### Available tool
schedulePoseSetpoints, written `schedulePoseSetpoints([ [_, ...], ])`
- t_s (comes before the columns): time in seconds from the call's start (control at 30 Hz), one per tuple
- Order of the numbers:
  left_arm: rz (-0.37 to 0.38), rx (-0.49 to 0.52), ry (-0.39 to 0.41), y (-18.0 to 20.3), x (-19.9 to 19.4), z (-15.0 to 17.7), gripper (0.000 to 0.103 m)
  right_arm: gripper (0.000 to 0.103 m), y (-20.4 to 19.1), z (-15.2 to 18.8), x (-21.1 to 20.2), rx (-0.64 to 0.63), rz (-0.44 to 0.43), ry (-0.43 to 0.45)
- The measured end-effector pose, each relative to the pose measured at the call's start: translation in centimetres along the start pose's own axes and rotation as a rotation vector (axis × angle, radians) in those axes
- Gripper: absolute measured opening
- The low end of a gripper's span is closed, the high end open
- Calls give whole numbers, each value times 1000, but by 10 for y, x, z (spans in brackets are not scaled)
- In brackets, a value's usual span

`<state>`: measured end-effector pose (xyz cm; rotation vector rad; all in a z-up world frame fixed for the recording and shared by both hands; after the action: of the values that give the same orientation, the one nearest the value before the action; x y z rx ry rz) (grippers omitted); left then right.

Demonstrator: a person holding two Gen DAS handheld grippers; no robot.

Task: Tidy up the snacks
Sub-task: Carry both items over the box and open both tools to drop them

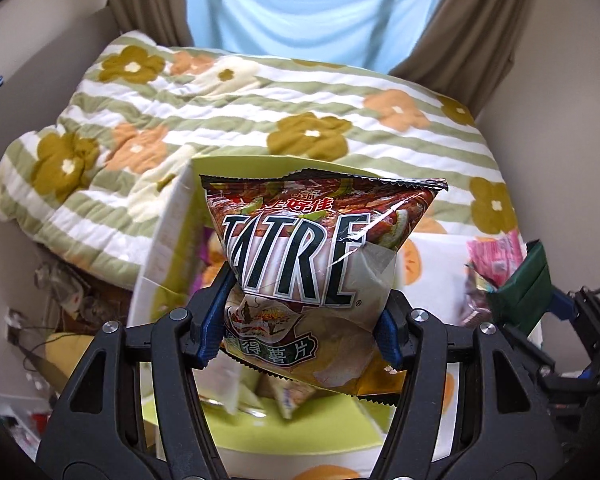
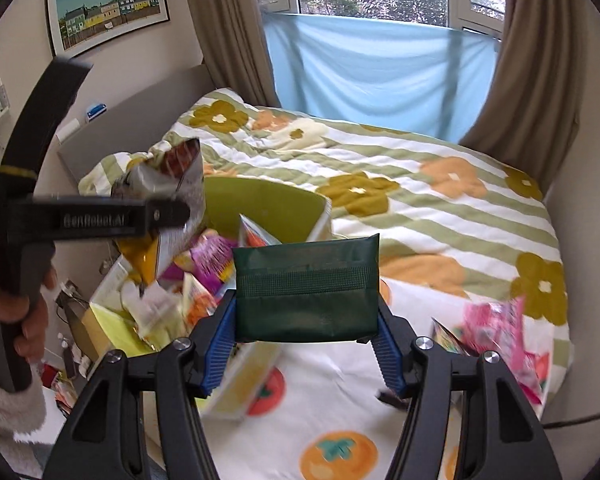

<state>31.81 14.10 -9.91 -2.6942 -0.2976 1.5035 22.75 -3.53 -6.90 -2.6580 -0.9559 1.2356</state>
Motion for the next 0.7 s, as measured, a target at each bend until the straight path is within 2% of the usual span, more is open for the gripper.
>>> schedulePoseSetpoints([
  [0.23,-1,7,-46,-37,57,-34,58,57,-9,-51,63,42,-19,-12],
  [0.5,34,66,-140,-35,120,-52,59,57,9,-81,122,145,3,-58],
  [0.6,36,94,-155,-32,133,-53,72,57,17,-86,138,184,11,-68],
  [0.63,12,110,-147,-31,136,-53,89,58,20,-87,142,197,13,-73],
  [0.67,-15,121,-134,-31,138,-53,99,58,22,-88,146,207,12,-75],
  [0.7,-31,123,-117,-33,138,-52,100,58,22,-89,147,211,11,-77],
])
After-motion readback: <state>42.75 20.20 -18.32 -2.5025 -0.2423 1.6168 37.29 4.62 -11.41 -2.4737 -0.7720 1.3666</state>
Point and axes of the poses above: each gripper's, at about its wrist camera, not at the fingertips, and x roughly the way its jaws point, y to its right, z to its underside, the point moved 3 cm from there along x, roughly the way its jaws point, and after that the axes turned 15 degrees about -z, right-handed, at the moved point
